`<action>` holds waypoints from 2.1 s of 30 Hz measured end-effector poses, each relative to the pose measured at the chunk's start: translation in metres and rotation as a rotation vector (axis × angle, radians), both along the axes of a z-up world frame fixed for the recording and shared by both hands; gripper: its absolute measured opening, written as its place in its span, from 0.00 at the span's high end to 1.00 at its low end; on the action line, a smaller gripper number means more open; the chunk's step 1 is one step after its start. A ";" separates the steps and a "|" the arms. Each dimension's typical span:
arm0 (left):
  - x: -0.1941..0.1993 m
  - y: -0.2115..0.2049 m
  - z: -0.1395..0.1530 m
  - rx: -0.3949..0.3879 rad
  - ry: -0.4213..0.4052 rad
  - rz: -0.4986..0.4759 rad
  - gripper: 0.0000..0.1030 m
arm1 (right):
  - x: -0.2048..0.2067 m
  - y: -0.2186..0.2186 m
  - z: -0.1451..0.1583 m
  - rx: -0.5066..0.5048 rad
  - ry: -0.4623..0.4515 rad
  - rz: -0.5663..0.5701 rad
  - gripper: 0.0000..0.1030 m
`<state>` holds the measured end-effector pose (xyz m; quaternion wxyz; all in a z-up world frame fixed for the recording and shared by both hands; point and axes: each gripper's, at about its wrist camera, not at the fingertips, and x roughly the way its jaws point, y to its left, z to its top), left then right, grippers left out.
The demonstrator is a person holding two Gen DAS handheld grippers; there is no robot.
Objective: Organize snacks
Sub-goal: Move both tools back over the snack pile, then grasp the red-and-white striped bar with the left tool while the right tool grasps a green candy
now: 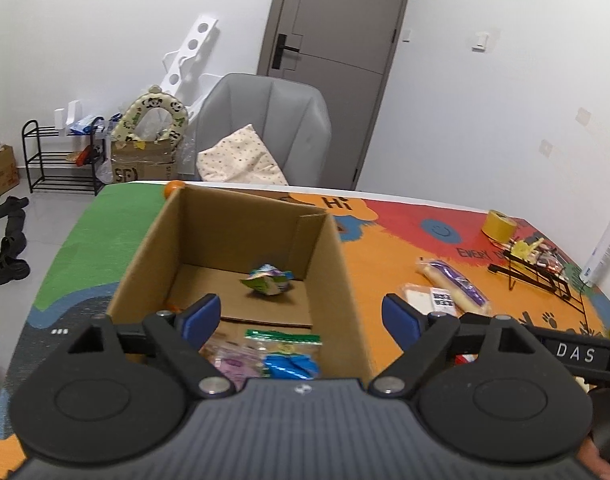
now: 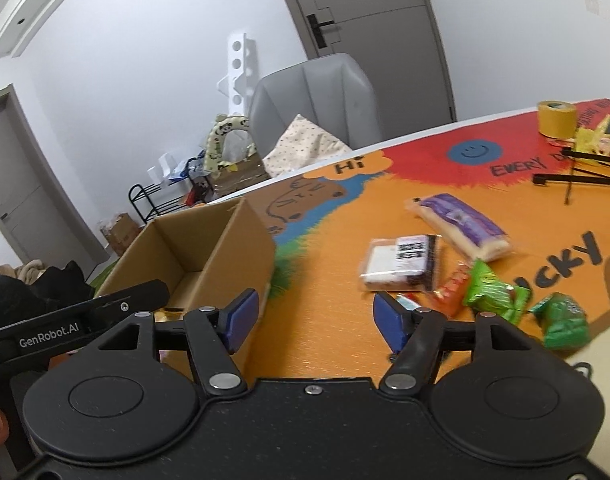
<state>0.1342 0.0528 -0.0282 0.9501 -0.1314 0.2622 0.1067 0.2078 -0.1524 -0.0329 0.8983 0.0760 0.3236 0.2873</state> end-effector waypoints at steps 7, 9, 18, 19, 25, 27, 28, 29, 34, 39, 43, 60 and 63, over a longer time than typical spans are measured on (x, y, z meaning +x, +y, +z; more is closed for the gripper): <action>0.013 -0.026 0.001 0.009 0.000 -0.048 0.16 | 0.004 -0.029 -0.001 0.001 0.001 -0.044 0.33; 0.016 -0.035 0.002 0.015 0.002 -0.062 0.16 | 0.006 -0.037 -0.002 0.005 0.004 -0.055 0.33; 0.030 -0.069 -0.001 0.038 0.013 -0.121 0.16 | 0.012 -0.068 -0.007 0.013 0.011 -0.105 0.32; 0.032 -0.072 -0.001 0.038 0.014 -0.126 0.16 | 0.013 -0.072 -0.008 0.014 0.013 -0.111 0.32; 0.042 -0.089 -0.005 0.038 0.022 -0.154 0.16 | 0.016 -0.089 -0.013 0.014 0.023 -0.144 0.32; 0.045 -0.094 -0.006 0.038 0.026 -0.164 0.16 | 0.017 -0.094 -0.015 0.013 0.024 -0.151 0.32; 0.046 -0.096 -0.007 0.039 0.028 -0.169 0.16 | 0.018 -0.096 -0.016 0.013 0.025 -0.155 0.32; 0.047 -0.099 -0.008 0.039 0.031 -0.173 0.16 | 0.019 -0.099 -0.017 0.013 0.028 -0.158 0.32; 0.056 -0.110 -0.016 0.040 0.057 -0.199 0.16 | 0.022 -0.108 -0.024 0.010 0.043 -0.175 0.32; 0.067 -0.117 -0.027 0.026 0.087 -0.221 0.16 | 0.028 -0.114 -0.033 0.007 0.059 -0.188 0.32; 0.075 -0.123 -0.035 0.035 0.106 -0.225 0.16 | 0.035 -0.117 -0.041 0.008 0.078 -0.190 0.32; 0.115 -0.137 -0.069 0.038 0.194 -0.216 0.16 | 0.067 -0.129 -0.071 0.016 0.142 -0.209 0.32; 0.121 -0.142 -0.074 0.046 0.201 -0.219 0.16 | 0.071 -0.130 -0.074 0.018 0.148 -0.216 0.32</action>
